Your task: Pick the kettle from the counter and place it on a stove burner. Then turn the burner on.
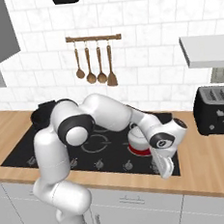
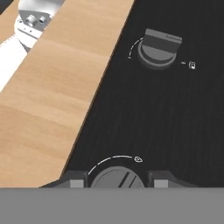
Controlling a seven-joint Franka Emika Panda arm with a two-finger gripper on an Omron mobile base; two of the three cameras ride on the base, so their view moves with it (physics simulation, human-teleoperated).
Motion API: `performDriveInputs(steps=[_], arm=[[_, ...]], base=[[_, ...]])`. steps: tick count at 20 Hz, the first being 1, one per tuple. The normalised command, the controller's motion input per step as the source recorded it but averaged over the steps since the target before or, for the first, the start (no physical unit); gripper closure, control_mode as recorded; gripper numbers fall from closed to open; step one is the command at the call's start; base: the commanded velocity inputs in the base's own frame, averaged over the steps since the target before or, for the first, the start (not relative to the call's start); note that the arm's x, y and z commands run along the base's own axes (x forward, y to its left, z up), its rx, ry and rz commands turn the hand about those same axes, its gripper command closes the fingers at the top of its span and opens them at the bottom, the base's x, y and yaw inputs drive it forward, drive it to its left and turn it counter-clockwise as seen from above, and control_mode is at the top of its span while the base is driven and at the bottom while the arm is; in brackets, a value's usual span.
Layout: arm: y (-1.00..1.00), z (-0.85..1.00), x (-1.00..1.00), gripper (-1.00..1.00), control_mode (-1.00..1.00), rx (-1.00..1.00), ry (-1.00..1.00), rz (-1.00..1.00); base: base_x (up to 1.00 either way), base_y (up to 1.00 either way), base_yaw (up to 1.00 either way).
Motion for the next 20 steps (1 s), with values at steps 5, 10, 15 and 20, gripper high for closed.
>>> performDriveInputs(steps=[5,10,15,20], arm=[[-0.28,-0.05,-0.07,1.00,-1.00,0.03,-0.08,0.24],[0.00,0.00,0.00,1.00,-1.00,0.00,0.00,0.00],[0.00,0.00,0.00,-1.00,-1.00,0.00,0.00,0.00],[0.00,0.00,0.00,-1.00,-1.00,0.00,-0.01,0.00]], base=[[0.00,0.00,0.00],[0.00,0.00,0.00],[0.00,0.00,0.00],[0.00,0.00,0.00]])
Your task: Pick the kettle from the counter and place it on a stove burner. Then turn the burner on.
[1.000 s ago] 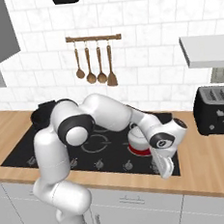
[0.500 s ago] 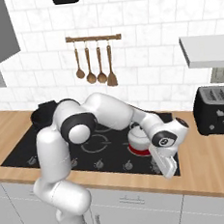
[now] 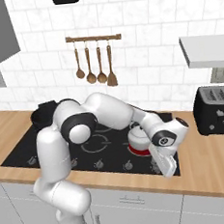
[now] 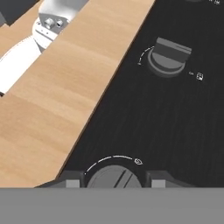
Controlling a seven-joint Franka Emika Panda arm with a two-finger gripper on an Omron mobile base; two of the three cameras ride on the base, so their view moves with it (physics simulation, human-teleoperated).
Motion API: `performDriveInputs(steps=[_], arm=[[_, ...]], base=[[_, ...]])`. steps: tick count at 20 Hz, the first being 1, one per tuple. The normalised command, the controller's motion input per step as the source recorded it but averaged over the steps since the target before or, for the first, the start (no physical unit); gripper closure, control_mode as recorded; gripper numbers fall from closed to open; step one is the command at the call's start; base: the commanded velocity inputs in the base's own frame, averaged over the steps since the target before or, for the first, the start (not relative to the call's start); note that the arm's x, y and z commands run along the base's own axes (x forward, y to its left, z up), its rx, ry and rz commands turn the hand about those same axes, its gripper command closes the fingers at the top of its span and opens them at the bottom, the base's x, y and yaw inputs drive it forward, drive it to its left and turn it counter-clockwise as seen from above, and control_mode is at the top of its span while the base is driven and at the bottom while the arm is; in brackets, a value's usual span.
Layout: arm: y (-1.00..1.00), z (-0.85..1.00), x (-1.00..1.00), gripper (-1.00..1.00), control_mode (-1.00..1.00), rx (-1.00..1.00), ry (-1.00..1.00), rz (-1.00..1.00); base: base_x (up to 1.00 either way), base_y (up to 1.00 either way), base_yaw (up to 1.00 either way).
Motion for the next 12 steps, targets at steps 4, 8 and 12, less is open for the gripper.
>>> performDriveInputs(steps=[4,8,12], arm=[[0.01,0.33,0.01,-1.00,-1.00,0.00,-0.03,-0.08],[0.00,0.88,0.02,-1.00,-1.00,0.02,-0.07,-0.13],[0.00,1.00,-0.26,-1.00,-1.00,0.07,-0.14,-0.08]], base=[[0.00,0.00,0.00],[0.00,0.00,0.00],[0.00,0.00,0.00]])
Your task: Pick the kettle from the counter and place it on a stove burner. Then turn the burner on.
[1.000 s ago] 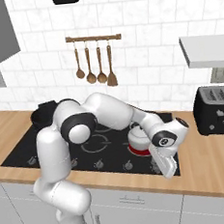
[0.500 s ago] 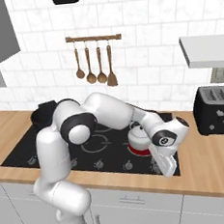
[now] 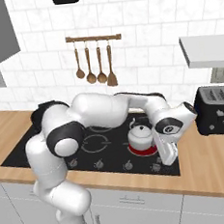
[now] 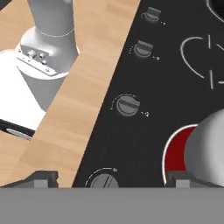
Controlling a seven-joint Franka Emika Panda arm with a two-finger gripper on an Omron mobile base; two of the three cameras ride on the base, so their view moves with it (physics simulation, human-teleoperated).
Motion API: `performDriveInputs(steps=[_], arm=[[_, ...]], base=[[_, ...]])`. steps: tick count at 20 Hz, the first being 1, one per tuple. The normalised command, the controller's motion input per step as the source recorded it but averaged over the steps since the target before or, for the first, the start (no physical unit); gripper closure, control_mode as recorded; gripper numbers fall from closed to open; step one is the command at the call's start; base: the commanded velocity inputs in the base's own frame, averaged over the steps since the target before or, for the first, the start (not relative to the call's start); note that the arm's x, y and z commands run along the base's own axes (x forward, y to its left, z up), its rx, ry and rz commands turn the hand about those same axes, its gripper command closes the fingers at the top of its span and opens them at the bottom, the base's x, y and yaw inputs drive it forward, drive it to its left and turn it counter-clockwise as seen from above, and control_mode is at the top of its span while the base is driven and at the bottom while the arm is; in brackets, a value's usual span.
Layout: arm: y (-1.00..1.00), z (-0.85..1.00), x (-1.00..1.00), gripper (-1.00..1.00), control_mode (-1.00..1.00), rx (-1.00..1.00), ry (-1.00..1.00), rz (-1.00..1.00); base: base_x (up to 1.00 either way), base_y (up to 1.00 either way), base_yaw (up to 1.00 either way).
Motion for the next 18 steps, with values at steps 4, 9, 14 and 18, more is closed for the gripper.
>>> performDriveInputs(steps=[4,9,14,18], arm=[[0.13,1.00,-0.79,-1.00,-1.00,0.02,-0.25,-0.02],[0.61,0.93,-1.00,-1.00,-1.00,-0.06,-0.52,0.00],[0.93,0.44,-1.00,-1.00,-1.00,-0.25,-0.72,0.00],[0.99,-0.03,-1.00,-1.00,-1.00,-0.36,-0.67,0.00]], base=[[0.00,0.00,0.00],[0.00,0.00,0.00],[0.00,0.00,0.00],[0.00,0.00,0.00]])
